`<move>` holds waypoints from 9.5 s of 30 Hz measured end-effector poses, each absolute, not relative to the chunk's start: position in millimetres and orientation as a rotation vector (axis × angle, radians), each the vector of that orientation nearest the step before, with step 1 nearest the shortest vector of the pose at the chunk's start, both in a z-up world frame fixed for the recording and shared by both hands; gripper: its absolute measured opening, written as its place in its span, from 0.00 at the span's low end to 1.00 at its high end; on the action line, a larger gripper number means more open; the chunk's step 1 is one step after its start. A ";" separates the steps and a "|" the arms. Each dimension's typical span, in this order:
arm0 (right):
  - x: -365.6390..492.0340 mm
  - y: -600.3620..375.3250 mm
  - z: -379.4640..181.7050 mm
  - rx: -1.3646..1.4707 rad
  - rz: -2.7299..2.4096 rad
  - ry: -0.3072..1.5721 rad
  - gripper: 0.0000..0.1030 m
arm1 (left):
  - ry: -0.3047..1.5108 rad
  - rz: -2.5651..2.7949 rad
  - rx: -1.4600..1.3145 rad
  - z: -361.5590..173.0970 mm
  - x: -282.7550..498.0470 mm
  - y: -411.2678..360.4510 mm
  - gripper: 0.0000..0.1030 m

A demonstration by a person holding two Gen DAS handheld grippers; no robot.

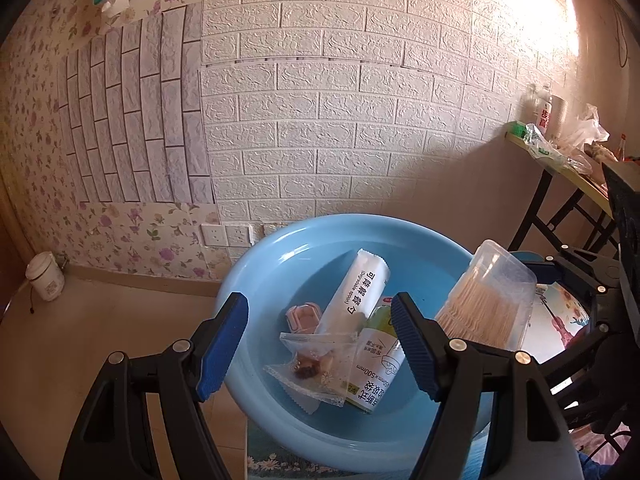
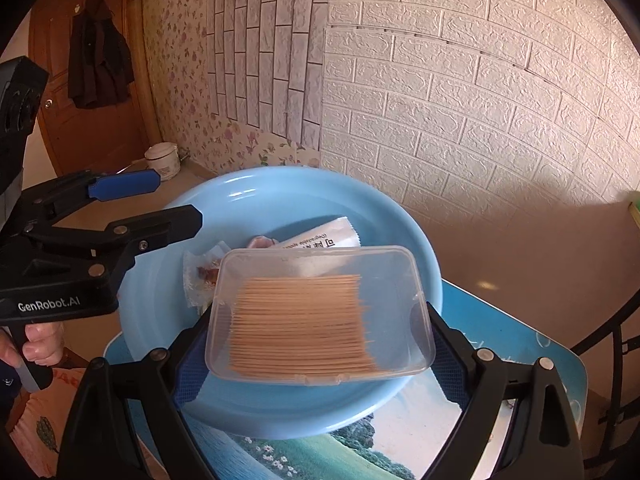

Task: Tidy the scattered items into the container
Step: 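Open the left gripper to drop the snack bag while the right gripper drops the toothpick box, then move both grippers back over the table toward the figurine and tissue pack, then grasp the pink figurine with the left gripper while the right gripper grasps the Face tissue pack, then carry the figurine and tissue pack over the blue basin with both grippers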

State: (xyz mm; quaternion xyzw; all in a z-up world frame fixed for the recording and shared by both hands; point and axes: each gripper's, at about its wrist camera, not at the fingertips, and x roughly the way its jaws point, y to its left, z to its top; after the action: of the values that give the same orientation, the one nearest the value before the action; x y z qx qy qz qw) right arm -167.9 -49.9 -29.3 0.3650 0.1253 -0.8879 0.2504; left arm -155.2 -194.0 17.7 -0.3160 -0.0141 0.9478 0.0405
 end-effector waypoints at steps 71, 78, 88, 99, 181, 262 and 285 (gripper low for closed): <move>-114.6 222.2 2.4 0.988 -2.817 -0.110 1.00 | 0.146 2.720 -0.900 49.0 -143.7 29.3 1.00; -116.1 246.1 -0.4 1.000 -2.835 -0.103 1.00 | 0.163 2.690 -0.915 43.0 -155.7 52.7 1.00; -128.2 254.5 -15.0 1.040 -2.814 -0.051 1.00 | 0.169 2.683 -1.005 20.4 -170.5 68.1 1.00; -153.4 258.1 -42.3 1.138 -2.770 -0.023 1.00 | 0.121 2.636 -1.123 -12.2 -198.5 82.7 1.00; -213.4 283.6 -133.4 1.301 -2.389 0.122 0.53 | 0.221 2.314 -1.223 -103.0 -284.6 120.2 0.32; -117.8 71.6 -16.4 1.150 -2.581 0.098 0.53 | 0.058 2.721 -0.902 47.8 -122.1 -82.7 0.32; -138.5 -16.7 -8.2 1.095 -2.506 0.205 0.53 | -0.037 2.852 -0.992 38.2 -148.3 -159.4 0.32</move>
State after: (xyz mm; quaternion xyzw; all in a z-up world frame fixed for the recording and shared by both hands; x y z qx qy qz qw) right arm -138.5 -16.7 -8.2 0.3915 0.0732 -0.8956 0.1983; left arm -148.3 -159.4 38.2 -0.3281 -0.0122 0.9426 0.0610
